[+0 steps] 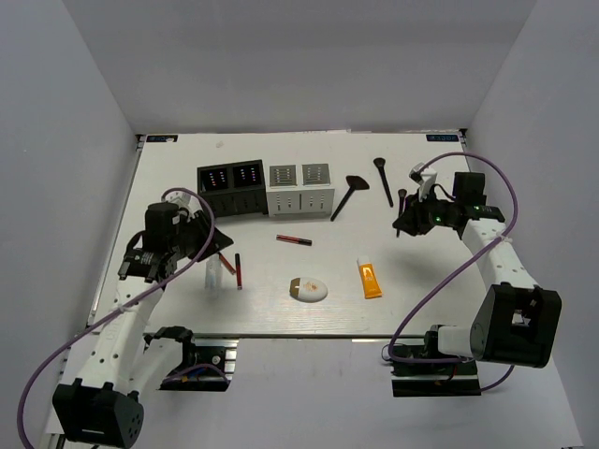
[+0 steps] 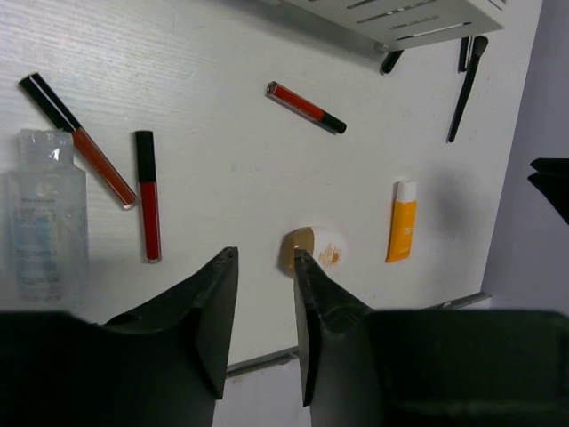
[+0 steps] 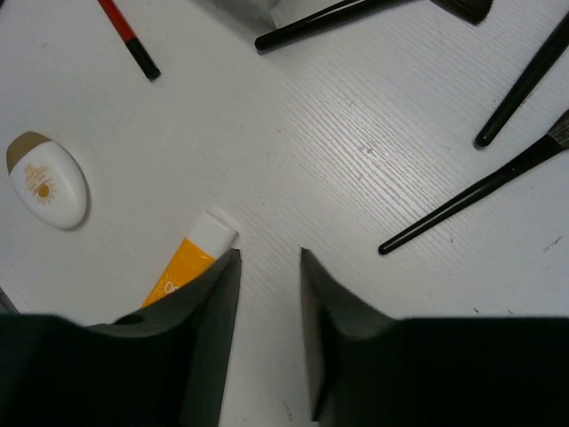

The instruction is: Organize the makeup

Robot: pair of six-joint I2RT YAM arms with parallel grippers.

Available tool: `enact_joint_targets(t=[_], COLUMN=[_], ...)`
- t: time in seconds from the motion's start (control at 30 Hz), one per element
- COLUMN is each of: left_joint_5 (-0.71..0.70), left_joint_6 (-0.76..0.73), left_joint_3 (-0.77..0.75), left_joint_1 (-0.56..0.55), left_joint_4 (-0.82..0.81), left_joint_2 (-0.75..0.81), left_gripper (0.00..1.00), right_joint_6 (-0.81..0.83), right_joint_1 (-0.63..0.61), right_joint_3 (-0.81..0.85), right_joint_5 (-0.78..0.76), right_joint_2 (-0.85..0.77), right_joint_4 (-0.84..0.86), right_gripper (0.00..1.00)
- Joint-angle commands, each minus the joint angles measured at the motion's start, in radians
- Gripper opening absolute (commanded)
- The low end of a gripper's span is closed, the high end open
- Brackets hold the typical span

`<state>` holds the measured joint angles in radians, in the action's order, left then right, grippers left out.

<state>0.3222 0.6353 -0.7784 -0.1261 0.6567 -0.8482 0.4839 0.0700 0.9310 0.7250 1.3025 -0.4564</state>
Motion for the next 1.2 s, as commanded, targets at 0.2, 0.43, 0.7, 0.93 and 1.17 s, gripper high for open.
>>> enact_joint_targets(t=[0.2,0.43,0.7,0.93,1.17], left_joint_5=[-0.133,-0.284,-0.463,-0.597,-0.635], left_joint_6=[0.058,0.125,0.207,0.253,0.27], left_joint_3=[-0.065,-0.105,-0.15,-0.16,-0.171], left_joint_1=[-0.03,-0.121,-0.233,-0.28,-0.309], left_joint_4=[0.158,0.244,0.245,0.221,0.166], left_joint_2=[-0.115,-0.261,-0.399,-0.477,-0.548], left_gripper=[0.57,0.4,0.39,0.39,0.38], right_joint_6=[-0.004,-0.031,-0.038,-0.042,-0.042], right_joint_1=[-0.013,-0.013,-0.013,-0.012,-0.01], right_joint_3=[-0.072,-0.103,-0.103,-0.112,-0.118], right_joint_5=[0.011,-0.001,-0.012,-0.019,-0.029], right_joint_2=[-0.046,-0.052,-0.046,-0.043,-0.04], right_joint_4=[0.03,0.073,0.09,0.105,0.108], right_gripper=[0.66,0.67,0.67,0.68,0.68])
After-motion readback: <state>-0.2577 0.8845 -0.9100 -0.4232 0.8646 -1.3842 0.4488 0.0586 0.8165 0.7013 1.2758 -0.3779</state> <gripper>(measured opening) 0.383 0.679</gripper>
